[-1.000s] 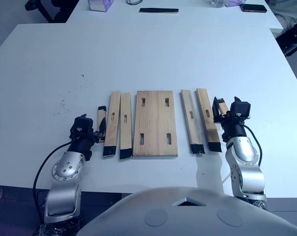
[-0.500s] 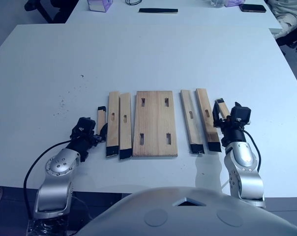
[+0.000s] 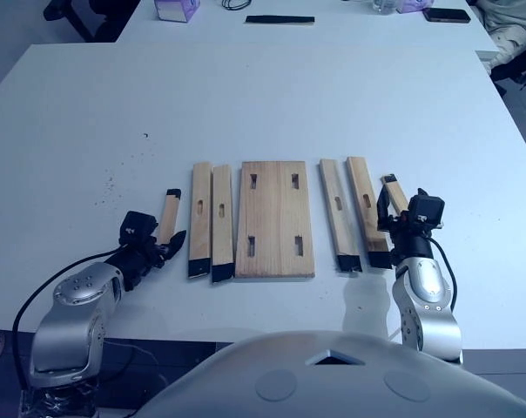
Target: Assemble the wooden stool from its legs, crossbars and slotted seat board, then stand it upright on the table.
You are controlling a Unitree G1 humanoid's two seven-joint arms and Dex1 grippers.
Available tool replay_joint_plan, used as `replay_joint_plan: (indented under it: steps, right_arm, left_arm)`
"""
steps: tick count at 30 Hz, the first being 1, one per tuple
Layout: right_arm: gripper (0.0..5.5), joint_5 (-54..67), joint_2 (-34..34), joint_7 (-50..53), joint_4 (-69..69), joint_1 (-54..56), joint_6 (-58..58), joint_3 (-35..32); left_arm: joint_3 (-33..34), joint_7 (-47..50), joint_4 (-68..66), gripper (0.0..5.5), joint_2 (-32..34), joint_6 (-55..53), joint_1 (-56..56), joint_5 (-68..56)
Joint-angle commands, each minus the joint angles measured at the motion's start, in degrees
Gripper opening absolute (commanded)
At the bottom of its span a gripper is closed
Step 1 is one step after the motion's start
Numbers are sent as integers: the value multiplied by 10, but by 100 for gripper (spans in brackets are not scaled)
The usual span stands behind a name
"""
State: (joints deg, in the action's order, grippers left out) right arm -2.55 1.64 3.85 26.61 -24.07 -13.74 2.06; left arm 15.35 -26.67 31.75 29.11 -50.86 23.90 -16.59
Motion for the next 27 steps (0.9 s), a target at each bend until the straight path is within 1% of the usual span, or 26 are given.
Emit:
replay_joint_plan:
  steps: [1, 2, 3, 4, 7, 12, 16, 17, 18, 19, 20, 23, 26, 27]
  right_arm:
    - [357, -3, 0, 2, 4, -1, 3, 1]
    - [357, -3, -1, 1, 2, 1, 3, 0]
    - [357, -3, -1, 0, 1, 3, 3, 0]
    - [357, -3, -2, 0, 0, 4, 3, 0]
    - [357, -3, -1, 1, -2, 7, 3, 0]
    - [357, -1, -2, 2, 4, 12, 1, -7]
    - [357, 2, -10, -4, 25, 21, -8, -17]
    - [357, 5, -17, -9, 30, 29, -13, -23]
    - [357, 8, -31, -20, 38, 42, -16, -32]
    - [357, 18, -43, -34, 44, 57, -19, -40]
    - [357, 50, -49, -53, 53, 75, -27, -55]
    - [357, 156, -78, -108, 89, 135, -75, -101]
    - [357, 284, -124, -157, 116, 204, -155, -143]
    - [357, 370, -143, -182, 126, 230, -194, -153]
  left_arm:
    - [2, 8, -33, 283, -16, -100, -17, -37]
    - [11, 16, -39, 266, -21, -113, -28, -42]
    - [16, 24, -44, 261, -23, -120, -35, -42]
    - [17, 32, -49, 241, -23, -121, -41, -38]
    - [13, 45, -68, 205, -11, -110, -47, -22]
    - [-6, 40, -70, 130, 9, -83, -37, -15]
    - [-5, 38, -68, 130, 5, -55, -61, -22]
    - [-2, 44, -70, 130, 5, -36, -74, -17]
    - [-2, 45, -69, 130, 6, 8, -95, -6]
    - [9, 50, -63, 130, -4, 27, -116, -13]
    - [31, 59, -57, 130, -22, 31, -141, -34]
    - [72, 72, -20, 130, -62, 99, -202, -78]
    - [81, 24, 36, 130, -71, 112, -244, -180]
    - [75, -1, 59, 130, -67, 104, -251, -230]
